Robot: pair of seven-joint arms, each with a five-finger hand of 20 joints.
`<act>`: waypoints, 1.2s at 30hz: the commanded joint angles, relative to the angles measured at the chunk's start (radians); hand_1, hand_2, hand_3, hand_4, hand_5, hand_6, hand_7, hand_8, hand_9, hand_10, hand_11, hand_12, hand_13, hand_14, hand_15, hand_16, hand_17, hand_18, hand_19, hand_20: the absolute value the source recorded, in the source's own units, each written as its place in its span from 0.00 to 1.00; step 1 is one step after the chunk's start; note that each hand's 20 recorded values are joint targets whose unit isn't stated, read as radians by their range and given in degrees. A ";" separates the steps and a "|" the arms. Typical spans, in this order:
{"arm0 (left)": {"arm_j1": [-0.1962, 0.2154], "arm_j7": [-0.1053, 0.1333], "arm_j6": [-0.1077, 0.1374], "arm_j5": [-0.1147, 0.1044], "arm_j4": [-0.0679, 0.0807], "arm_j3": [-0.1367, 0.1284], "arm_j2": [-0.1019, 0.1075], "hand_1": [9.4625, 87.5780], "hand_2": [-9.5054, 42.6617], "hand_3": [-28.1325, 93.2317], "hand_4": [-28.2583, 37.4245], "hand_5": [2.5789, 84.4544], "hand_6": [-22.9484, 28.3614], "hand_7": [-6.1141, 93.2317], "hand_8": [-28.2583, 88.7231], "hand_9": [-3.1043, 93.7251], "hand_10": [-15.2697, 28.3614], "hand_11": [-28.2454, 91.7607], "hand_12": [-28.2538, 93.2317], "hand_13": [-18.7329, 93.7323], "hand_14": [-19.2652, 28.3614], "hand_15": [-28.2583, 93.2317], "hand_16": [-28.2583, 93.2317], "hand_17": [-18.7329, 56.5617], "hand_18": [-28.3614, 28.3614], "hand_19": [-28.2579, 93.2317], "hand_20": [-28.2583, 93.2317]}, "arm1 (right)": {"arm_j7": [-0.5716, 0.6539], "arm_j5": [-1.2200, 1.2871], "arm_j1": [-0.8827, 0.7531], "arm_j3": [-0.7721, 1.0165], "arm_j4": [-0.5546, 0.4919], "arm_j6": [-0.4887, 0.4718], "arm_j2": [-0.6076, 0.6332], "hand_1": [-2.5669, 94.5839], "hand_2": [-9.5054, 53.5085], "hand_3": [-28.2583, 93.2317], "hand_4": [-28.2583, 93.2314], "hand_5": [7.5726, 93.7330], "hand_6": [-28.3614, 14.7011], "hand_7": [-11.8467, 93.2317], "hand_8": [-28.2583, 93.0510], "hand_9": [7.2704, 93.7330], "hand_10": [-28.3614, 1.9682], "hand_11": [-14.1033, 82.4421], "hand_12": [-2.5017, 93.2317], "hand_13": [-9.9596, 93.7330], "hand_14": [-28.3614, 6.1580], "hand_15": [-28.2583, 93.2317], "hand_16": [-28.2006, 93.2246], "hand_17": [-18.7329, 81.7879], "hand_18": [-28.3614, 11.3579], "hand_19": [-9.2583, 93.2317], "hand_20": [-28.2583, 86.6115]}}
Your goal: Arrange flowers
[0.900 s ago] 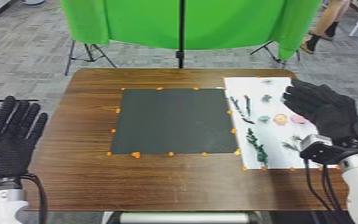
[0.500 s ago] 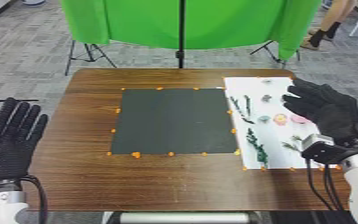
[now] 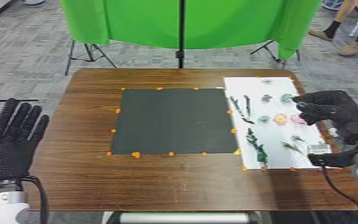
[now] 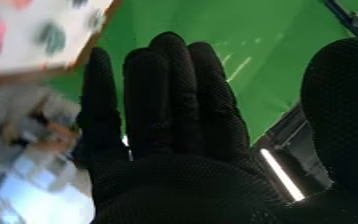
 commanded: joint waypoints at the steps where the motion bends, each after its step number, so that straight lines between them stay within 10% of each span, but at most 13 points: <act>1: 0.019 -0.002 0.016 -0.008 -0.001 0.009 -0.006 0.24 0.37 0.87 0.00 0.52 0.62 0.13 0.16 0.46 0.69 0.36 0.29 0.44 0.71 0.43 0.17 0.16 0.75 0.52 0.32 | 0.089 -0.458 -0.034 -0.069 -0.012 -0.030 0.073 0.28 0.00 0.85 0.00 0.61 0.50 0.31 0.13 0.52 0.32 0.74 0.35 0.56 0.34 0.90 0.45 0.39 0.18 0.76 0.45; 13: 0.005 -0.022 0.019 0.005 0.009 0.018 -0.015 0.24 0.38 0.87 0.00 0.52 0.62 0.14 0.16 0.46 0.70 0.36 0.29 0.44 0.71 0.43 0.17 0.16 0.75 0.53 0.32 | 0.222 -0.761 0.002 -0.292 0.025 -0.107 0.114 0.28 0.00 0.81 0.00 0.68 0.54 0.51 0.12 0.60 0.28 0.79 0.41 0.62 0.31 0.92 0.48 0.43 0.11 0.82 0.46; 36: 0.000 -0.030 0.015 0.010 0.015 0.026 -0.013 0.24 0.38 0.87 0.00 0.52 0.62 0.14 0.16 0.45 0.70 0.36 0.29 0.44 0.71 0.43 0.18 0.16 0.75 0.52 0.32 | 0.173 -1.000 0.105 -0.519 0.136 -0.348 0.031 0.26 0.00 0.82 0.00 0.72 0.53 0.45 0.13 0.62 0.25 0.76 0.40 0.63 0.28 0.90 0.47 0.43 0.06 0.83 0.45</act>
